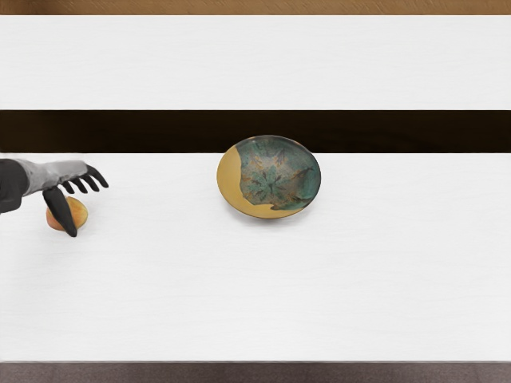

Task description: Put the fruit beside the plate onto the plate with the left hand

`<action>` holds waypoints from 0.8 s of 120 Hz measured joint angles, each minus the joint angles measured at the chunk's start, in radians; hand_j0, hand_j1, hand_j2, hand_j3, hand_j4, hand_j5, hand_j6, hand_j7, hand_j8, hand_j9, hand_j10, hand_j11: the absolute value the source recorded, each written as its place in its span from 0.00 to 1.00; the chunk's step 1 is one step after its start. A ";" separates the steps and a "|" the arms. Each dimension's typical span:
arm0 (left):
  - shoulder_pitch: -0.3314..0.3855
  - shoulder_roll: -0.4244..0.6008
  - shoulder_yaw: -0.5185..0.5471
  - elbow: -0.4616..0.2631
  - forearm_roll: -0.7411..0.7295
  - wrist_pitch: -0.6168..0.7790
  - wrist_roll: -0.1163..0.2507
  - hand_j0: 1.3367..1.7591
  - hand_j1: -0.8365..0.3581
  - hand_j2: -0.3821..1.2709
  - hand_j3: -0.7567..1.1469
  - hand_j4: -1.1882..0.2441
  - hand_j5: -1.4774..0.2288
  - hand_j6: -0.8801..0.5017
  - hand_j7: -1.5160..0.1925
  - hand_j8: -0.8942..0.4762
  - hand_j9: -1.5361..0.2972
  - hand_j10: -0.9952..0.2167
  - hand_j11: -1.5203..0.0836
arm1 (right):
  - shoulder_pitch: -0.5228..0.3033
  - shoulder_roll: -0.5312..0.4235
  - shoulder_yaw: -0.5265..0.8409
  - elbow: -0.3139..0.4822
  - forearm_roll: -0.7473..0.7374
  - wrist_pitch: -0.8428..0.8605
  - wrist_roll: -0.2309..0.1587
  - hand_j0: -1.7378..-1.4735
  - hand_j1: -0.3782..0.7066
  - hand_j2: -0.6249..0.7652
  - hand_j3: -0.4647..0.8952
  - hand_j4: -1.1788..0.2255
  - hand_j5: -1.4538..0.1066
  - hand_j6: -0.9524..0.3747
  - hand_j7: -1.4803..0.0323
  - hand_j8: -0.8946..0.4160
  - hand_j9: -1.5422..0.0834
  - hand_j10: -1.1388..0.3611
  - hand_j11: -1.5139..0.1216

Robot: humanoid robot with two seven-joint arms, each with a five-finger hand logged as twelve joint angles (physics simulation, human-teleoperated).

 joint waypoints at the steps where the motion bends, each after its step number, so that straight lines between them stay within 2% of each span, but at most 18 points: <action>1: 0.000 -0.001 0.003 0.002 0.002 0.001 0.000 0.76 0.69 0.27 0.40 0.61 0.63 0.41 0.66 0.43 0.62 0.57 0.70 | 0.000 0.000 0.000 0.000 0.000 0.000 0.000 0.30 0.03 0.45 0.34 0.84 0.93 0.72 0.98 0.68 0.95 0.76 0.93; 35: -0.015 -0.001 0.042 0.054 0.035 0.012 0.000 0.76 0.69 0.27 0.40 0.61 0.63 0.41 0.65 0.42 0.62 0.56 0.70 | 0.001 0.000 0.000 0.000 0.000 0.000 0.000 0.30 0.03 0.45 0.34 0.84 0.93 0.72 0.98 0.68 0.95 0.76 0.93; 54: -0.001 -0.012 0.054 0.061 0.120 0.125 0.000 0.76 0.70 0.29 0.40 0.61 0.62 0.41 0.65 0.42 0.61 0.56 0.69 | 0.001 0.000 0.000 0.000 0.000 0.000 0.000 0.30 0.03 0.45 0.34 0.84 0.93 0.72 0.98 0.68 0.95 0.76 0.93; 71: -0.003 -0.025 0.083 0.063 0.146 0.165 0.000 0.76 0.68 0.28 0.40 0.60 0.62 0.40 0.64 0.42 0.61 0.55 0.69 | 0.001 0.000 0.000 0.000 0.000 0.000 0.000 0.30 0.03 0.45 0.34 0.84 0.93 0.72 0.98 0.68 0.95 0.76 0.93; 90: -0.003 -0.031 0.092 0.068 0.153 0.174 0.000 0.76 0.57 0.27 0.40 0.52 0.53 0.32 0.55 0.33 0.52 0.46 0.59 | 0.001 0.000 0.000 0.000 0.000 0.000 0.000 0.30 0.03 0.45 0.34 0.84 0.93 0.72 0.98 0.68 0.95 0.76 0.93; 96: -0.002 -0.031 0.093 0.069 0.154 0.175 0.000 0.76 0.56 0.29 0.40 0.49 0.50 0.33 0.52 0.33 0.49 0.42 0.55 | 0.001 0.000 0.000 0.000 0.000 0.000 0.000 0.30 0.03 0.45 0.34 0.84 0.93 0.72 0.98 0.68 0.95 0.76 0.93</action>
